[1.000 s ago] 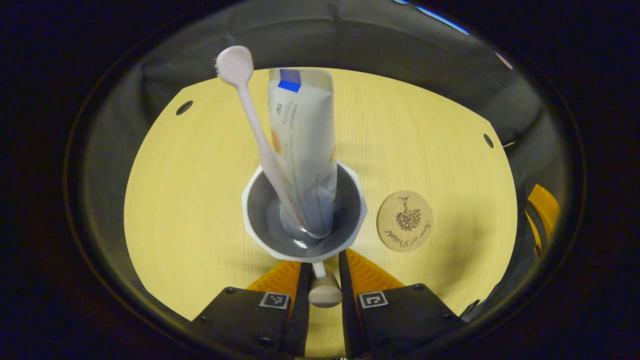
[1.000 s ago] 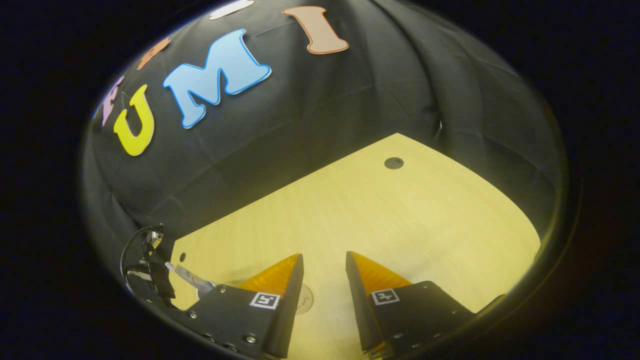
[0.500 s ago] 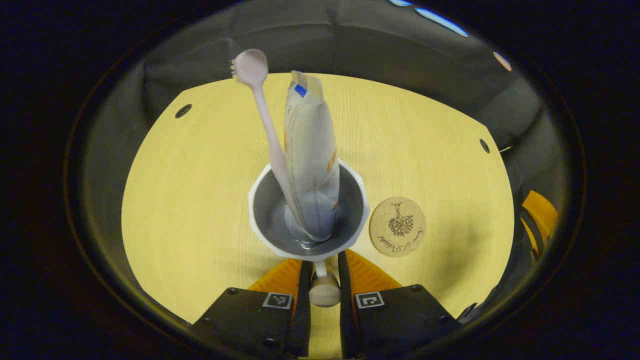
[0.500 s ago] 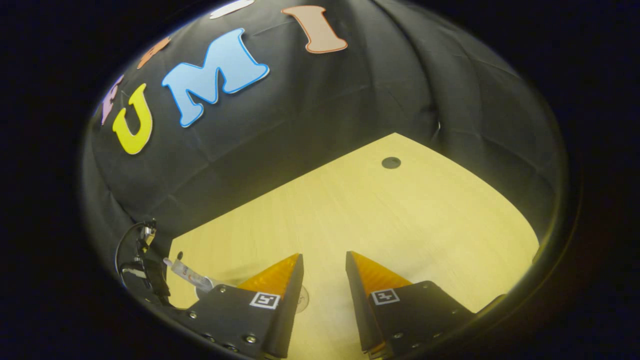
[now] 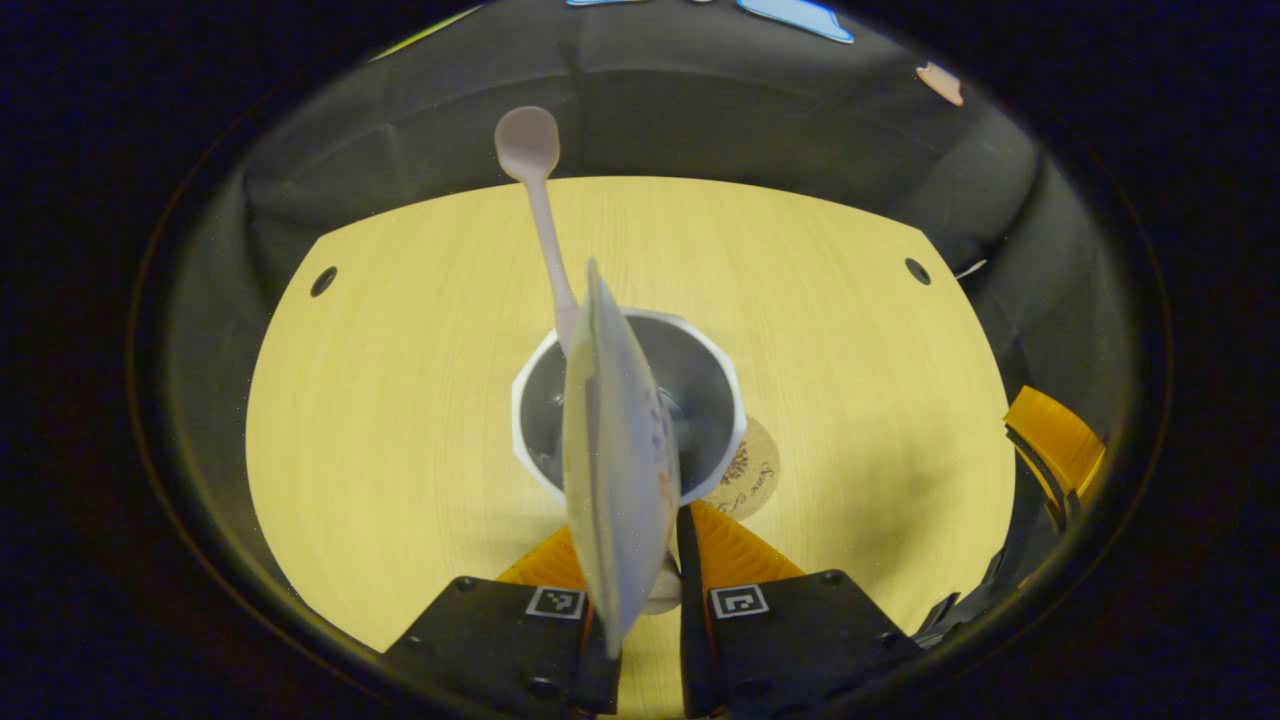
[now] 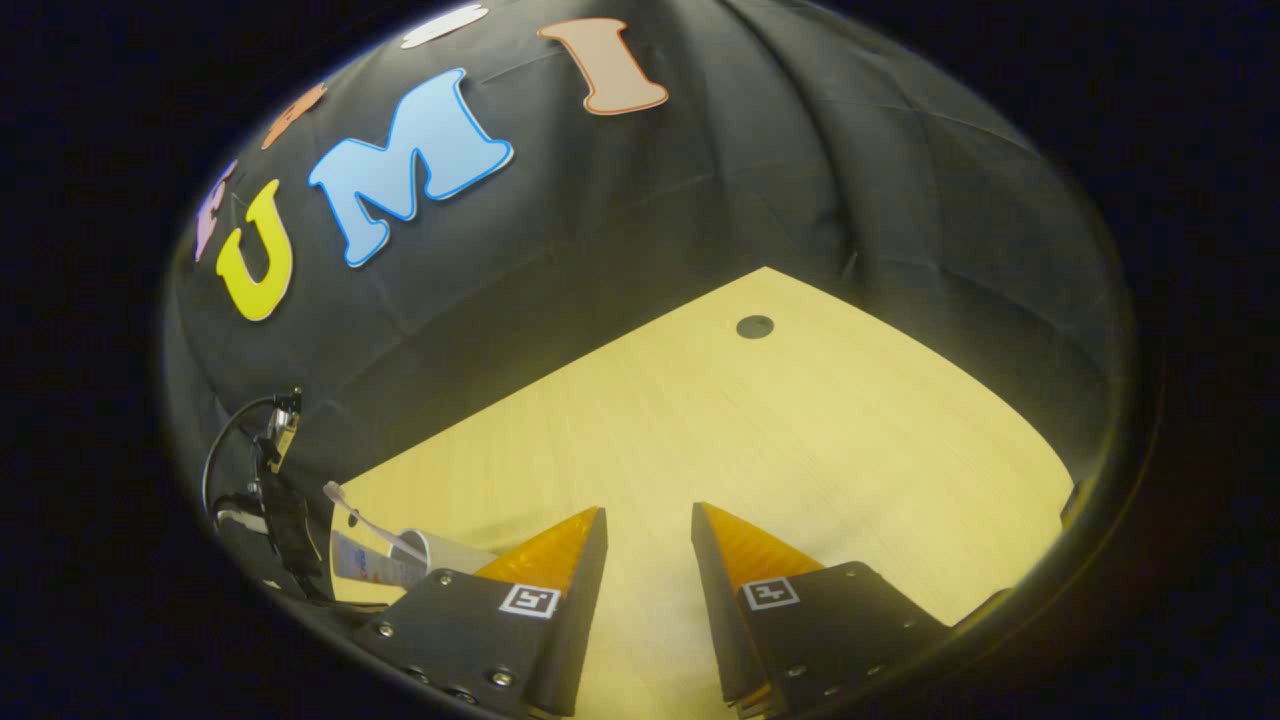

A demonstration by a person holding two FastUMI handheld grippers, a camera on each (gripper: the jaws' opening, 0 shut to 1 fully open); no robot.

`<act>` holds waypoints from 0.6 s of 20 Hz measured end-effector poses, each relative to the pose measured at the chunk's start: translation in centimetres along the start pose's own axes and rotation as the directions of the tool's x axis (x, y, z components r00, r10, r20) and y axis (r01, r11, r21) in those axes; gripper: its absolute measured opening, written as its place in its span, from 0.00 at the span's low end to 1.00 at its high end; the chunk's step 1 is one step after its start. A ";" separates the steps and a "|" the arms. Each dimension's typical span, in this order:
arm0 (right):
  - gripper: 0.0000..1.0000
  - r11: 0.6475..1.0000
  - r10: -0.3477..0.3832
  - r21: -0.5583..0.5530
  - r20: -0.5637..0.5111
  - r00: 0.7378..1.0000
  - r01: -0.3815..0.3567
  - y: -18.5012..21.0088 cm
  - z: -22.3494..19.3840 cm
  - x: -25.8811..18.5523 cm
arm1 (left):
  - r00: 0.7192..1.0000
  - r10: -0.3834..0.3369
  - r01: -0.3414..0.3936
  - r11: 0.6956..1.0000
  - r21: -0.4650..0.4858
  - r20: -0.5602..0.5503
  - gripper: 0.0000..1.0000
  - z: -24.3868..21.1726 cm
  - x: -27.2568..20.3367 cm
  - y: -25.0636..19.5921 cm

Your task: Put the toothbrush and toothpaste on the desktop into the cup, then pick up the cup and place it on the coaster on the desktop.

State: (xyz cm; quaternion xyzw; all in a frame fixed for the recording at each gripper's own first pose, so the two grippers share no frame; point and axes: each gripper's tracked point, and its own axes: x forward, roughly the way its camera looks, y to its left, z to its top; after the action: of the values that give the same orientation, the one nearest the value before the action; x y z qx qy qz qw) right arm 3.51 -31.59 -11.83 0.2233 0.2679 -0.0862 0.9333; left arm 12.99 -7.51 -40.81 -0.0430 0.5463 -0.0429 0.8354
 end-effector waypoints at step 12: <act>0.51 0.994 -0.088 0.070 0.017 0.996 0.087 -5.7 0.6 -1.8 | 0.999 -0.025 0.027 0.998 0.064 -0.032 0.31 -0.9 1.4 -5.7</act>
State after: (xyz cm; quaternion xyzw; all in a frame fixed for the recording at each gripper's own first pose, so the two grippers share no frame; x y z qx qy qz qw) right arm 0.69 -36.85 -12.49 0.2426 0.2649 -0.1385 0.9229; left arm 12.59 -13.39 -41.78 -0.0224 0.5571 -0.0719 0.8270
